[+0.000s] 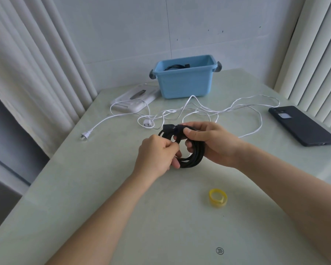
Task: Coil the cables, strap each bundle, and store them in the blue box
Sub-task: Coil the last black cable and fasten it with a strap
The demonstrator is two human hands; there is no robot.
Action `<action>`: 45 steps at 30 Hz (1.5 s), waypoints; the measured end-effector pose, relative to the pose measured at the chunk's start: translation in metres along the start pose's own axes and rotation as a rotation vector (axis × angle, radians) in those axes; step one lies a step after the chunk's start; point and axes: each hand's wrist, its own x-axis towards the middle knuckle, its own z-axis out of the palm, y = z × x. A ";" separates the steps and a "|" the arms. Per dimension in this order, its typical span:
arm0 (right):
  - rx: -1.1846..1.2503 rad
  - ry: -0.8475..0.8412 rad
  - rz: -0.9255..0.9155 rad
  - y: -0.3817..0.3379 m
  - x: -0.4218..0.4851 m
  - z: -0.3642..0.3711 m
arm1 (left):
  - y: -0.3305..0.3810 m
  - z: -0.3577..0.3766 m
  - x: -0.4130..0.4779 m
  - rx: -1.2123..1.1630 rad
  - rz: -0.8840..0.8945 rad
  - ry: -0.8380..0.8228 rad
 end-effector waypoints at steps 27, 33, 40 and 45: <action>-0.203 0.094 -0.003 -0.005 -0.002 0.009 | -0.029 -0.014 0.027 0.082 0.764 0.334; -0.295 0.040 -0.040 -0.004 -0.005 0.009 | -0.036 -0.014 0.030 0.033 0.816 0.371; -0.230 0.130 -0.181 -0.001 -0.003 0.008 | -0.036 -0.013 0.028 -0.052 0.756 0.391; -0.208 0.102 -0.183 -0.005 -0.006 0.012 | -0.034 -0.014 0.027 -0.044 0.776 0.373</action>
